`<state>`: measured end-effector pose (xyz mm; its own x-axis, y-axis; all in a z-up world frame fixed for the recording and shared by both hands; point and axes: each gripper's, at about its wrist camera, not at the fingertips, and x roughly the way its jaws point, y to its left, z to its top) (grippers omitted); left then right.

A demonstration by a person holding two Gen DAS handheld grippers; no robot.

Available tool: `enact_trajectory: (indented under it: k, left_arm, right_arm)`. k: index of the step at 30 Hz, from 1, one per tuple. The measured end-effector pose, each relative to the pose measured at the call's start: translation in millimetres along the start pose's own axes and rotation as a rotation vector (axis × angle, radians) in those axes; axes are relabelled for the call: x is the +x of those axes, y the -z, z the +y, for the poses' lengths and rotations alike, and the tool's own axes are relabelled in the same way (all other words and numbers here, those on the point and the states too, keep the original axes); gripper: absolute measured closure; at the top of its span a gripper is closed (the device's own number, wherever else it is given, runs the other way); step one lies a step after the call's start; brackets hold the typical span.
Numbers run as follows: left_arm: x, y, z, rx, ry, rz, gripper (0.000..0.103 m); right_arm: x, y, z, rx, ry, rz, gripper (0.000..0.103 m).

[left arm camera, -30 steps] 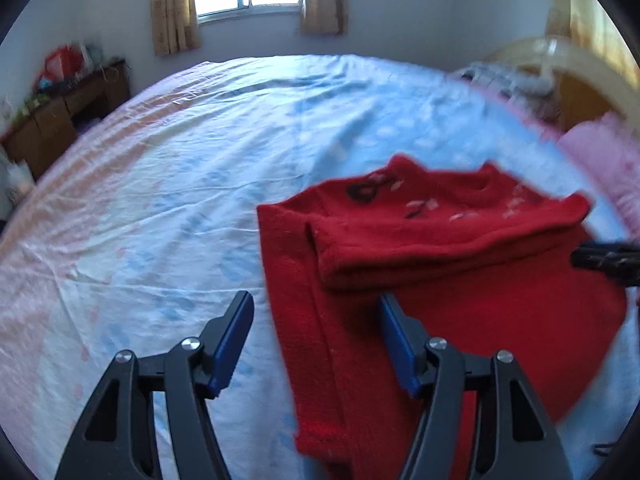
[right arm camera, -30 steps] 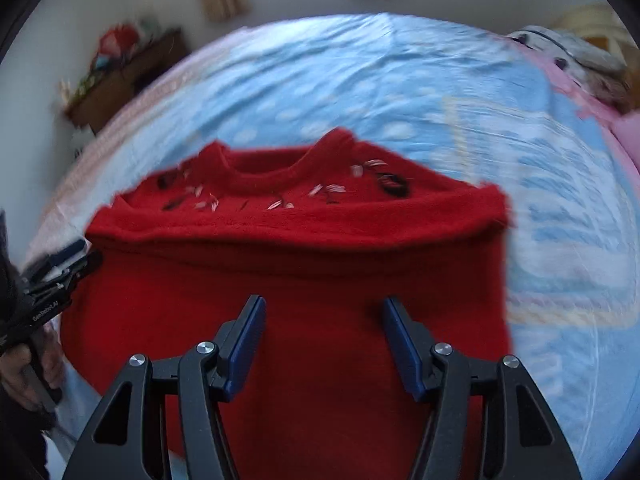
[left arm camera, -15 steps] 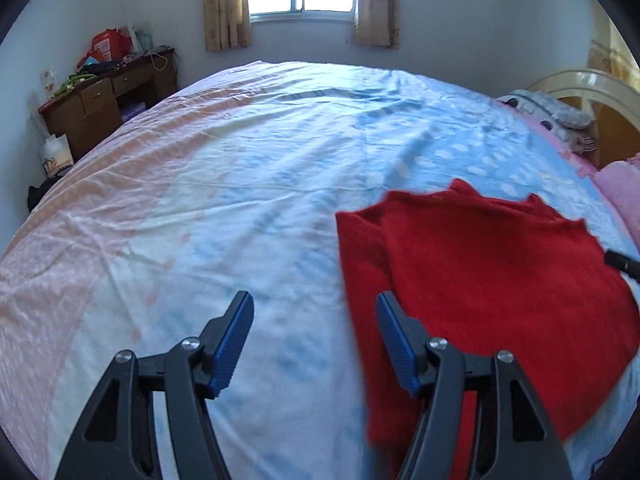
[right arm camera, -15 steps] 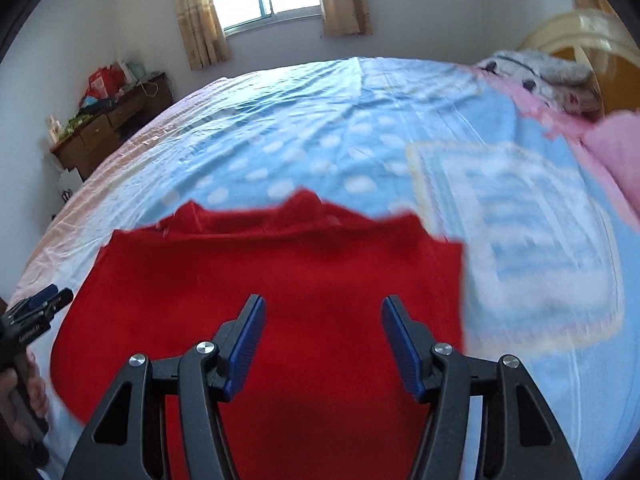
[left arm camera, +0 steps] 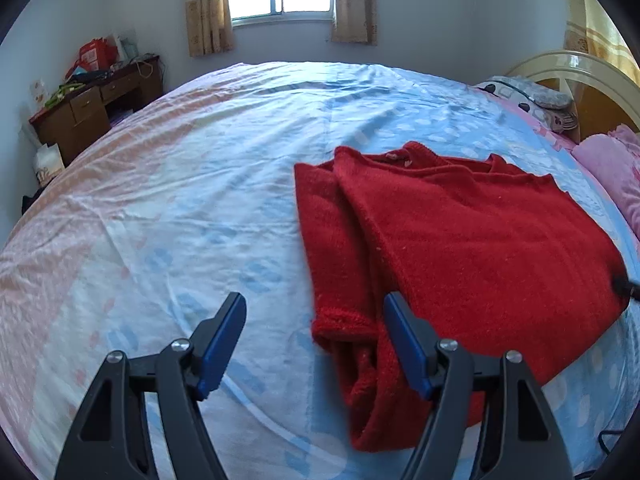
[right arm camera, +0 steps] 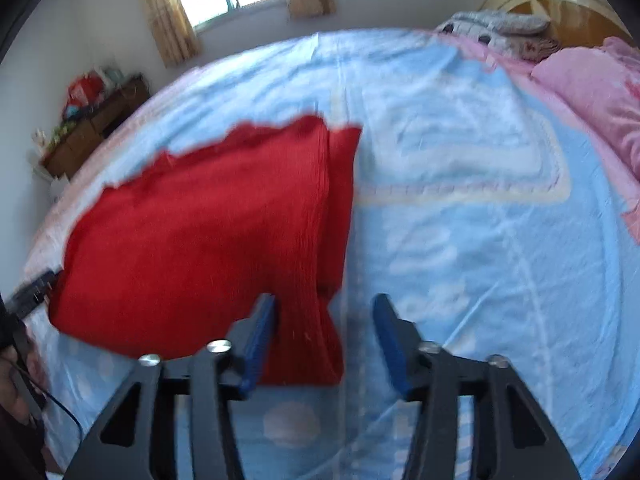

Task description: Fold small clothes

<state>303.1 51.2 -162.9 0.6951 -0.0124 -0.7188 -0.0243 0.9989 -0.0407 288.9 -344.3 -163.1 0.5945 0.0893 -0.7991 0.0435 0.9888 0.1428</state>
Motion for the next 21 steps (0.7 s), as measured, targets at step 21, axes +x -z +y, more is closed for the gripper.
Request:
enact_trajectory:
  k: [21]
  left_arm:
    - [-28.4,12.3,-2.6,-0.009,0.011,-0.063,0.010]
  right_arm:
    - [-26.1,-10.8,50.6,-0.075,-0.045,-0.117,0.060]
